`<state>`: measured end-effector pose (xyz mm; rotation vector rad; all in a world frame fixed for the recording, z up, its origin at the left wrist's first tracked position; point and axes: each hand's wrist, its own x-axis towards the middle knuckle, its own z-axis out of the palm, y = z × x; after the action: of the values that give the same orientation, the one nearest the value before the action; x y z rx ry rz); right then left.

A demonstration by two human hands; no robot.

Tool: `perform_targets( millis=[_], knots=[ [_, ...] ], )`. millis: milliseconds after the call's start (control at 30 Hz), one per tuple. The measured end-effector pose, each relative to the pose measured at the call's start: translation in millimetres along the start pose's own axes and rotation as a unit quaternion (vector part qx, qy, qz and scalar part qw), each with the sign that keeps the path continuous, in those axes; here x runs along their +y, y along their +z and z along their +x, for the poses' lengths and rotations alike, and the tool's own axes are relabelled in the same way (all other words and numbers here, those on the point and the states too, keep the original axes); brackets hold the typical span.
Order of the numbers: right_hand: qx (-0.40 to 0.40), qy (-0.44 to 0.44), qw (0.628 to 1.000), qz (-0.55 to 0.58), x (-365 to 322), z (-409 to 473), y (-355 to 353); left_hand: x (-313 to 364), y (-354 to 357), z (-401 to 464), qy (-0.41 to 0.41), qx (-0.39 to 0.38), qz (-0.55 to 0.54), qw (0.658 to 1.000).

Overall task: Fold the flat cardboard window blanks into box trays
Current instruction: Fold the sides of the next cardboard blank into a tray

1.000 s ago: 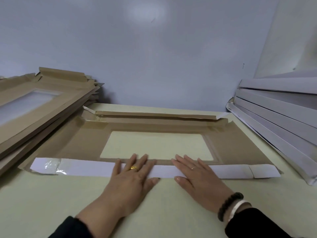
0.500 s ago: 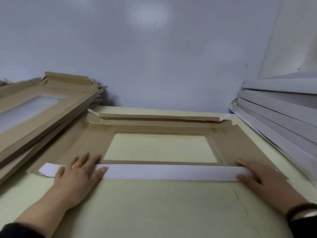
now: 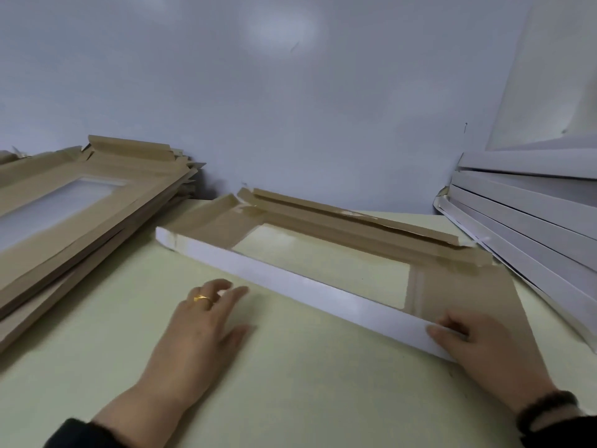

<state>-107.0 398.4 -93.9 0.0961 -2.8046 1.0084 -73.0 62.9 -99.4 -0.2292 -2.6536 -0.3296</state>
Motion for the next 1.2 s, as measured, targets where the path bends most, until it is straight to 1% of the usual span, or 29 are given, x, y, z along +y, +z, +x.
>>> perform_targets(
  millis=[100,167,200,267,333,467,533,567,600,633,667,733,767,800,867,967,1033,1100,1133,1167,1200],
  knots=[
    [-0.041,-0.003,0.997,0.064,-17.7,-6.6,11.3,28.3,5.2,-4.5,0.04,-0.042,-0.057,0.997],
    [-0.08,-0.009,0.99,0.12,-31.9,-14.5,21.0,43.0,10.5,-6.9,0.088,-0.056,-0.037,0.994],
    [-0.092,-0.008,0.984,0.154,-38.9,-19.0,25.6,50.0,12.6,-7.4,0.122,-0.048,-0.018,0.991],
    [-0.113,-0.009,0.971,0.21,-53.5,-27.2,33.0,64.4,12.4,-5.9,0.165,-0.035,0.017,0.986],
    [-0.128,-0.018,0.964,0.232,-66.0,-34.3,41.1,71.6,13.7,-5.2,0.175,-0.026,0.052,0.983],
    [-0.152,-0.031,0.951,0.266,-83.6,-47.8,54.6,68.5,11.3,-5.9,0.156,-0.06,0.109,0.98],
    [-0.188,-0.089,0.949,0.236,-82.5,-54.1,49.9,59.4,9.9,-6.4,0.164,-0.062,0.122,0.977],
    [-0.205,-0.136,0.953,0.176,-79.4,-57.5,44.7,53.4,8.8,-6.4,0.166,-0.062,0.117,0.977],
    [-0.2,-0.208,0.954,0.077,-76.7,-59.5,37.7,46.1,6.9,-6.4,0.164,-0.062,0.105,0.979],
    [-0.162,-0.299,0.939,-0.044,-71.1,-58.7,30.9,37.5,4.9,-6.6,0.159,-0.061,0.089,0.981],
    [-0.115,-0.366,0.915,-0.126,-64.3,-58.5,25.0,28.1,2.2,-6.1,0.155,-0.057,0.071,0.984],
    [-0.102,-0.389,0.891,-0.209,-54.2,-59.7,13.9,7.9,-2.4,-4.1,0.136,-0.074,0.028,0.988],
    [-0.089,-0.395,0.886,-0.227,-49.2,-59.1,10.6,-2.0,-3.1,-1.4,0.118,-0.085,-0.003,0.989],
    [-0.088,-0.392,0.888,-0.223,-45.7,-58.2,9.1,-13.6,-0.7,1.9,0.107,-0.075,-0.024,0.991],
    [-0.089,-0.393,0.896,-0.187,-41.0,-55.6,10.4,-35.5,6.1,6.2,0.09,-0.08,-0.036,0.992],
    [-0.059,-0.437,0.875,-0.199,-47.0,-52.0,27.4,-52.9,8.9,17.1,0.048,-0.109,-0.039,0.992],
    [-0.056,-0.456,0.861,-0.216,-53.6,-53.3,38.4,-58.6,9.0,22.0,0.022,-0.139,-0.068,0.988],
    [-0.062,-0.46,0.857,-0.225,-53.6,-54.1,44.8,-56.5,3.9,23.2,-0.01,-0.156,-0.089,0.984],
    [-0.071,-0.452,0.861,-0.222,-54.7,-55.4,45.5,-54.1,-1.1,22.7,-0.028,-0.144,-0.084,0.986],
    [-0.076,-0.449,0.863,-0.219,-53.7,-55.4,47.2,-49.3,-7.7,21.2,-0.041,-0.113,-0.06,0.991],
    [-0.079,-0.439,0.87,-0.211,-54.4,-55.6,48.3,-42.1,-15.2,16.6,-0.046,-0.067,-0.037,0.996]
  ],
)
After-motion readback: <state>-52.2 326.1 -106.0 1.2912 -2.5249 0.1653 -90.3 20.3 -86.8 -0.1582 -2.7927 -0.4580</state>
